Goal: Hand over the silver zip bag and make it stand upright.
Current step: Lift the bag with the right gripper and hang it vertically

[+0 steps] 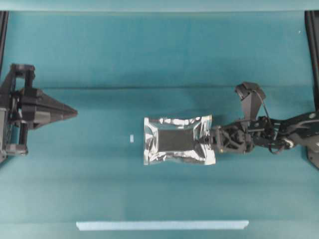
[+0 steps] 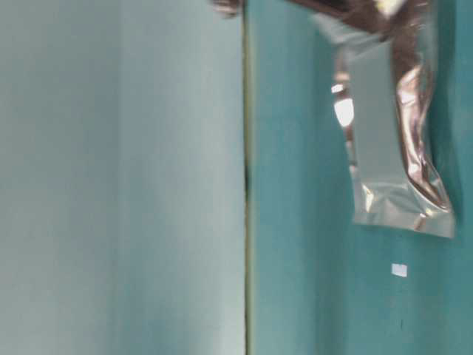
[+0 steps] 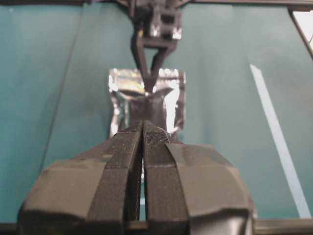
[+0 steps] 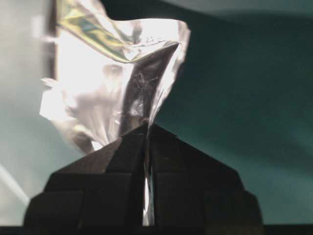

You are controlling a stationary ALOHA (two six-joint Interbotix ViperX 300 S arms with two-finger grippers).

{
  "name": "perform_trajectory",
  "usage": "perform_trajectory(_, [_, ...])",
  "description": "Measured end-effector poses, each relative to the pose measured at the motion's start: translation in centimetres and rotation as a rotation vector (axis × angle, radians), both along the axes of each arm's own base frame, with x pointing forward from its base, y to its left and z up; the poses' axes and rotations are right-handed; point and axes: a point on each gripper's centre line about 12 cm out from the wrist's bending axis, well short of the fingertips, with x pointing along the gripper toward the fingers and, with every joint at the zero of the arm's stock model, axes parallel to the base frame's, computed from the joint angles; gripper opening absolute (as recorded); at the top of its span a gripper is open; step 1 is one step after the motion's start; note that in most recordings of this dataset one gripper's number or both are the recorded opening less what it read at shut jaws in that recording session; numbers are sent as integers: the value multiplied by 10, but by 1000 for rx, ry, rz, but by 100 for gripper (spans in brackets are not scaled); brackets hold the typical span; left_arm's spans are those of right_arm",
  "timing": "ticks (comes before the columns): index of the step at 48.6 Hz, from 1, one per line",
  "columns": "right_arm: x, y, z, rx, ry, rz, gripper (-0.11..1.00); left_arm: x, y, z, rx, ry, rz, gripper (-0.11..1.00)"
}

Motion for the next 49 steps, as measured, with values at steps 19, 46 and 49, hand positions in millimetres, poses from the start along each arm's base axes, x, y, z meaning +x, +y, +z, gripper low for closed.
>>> perform_trajectory(19, [21,-16,80,-72,78,330,4,1,2,-2,-56,9,18,-1])
perform_trajectory(46, [51,-16,130,-320,399,739,4,11,7,-11,-174,62,66,-1])
perform_trajectory(49, [56,-12,131,-366,415,809,4,11,7,-11,-178,62,65,-1])
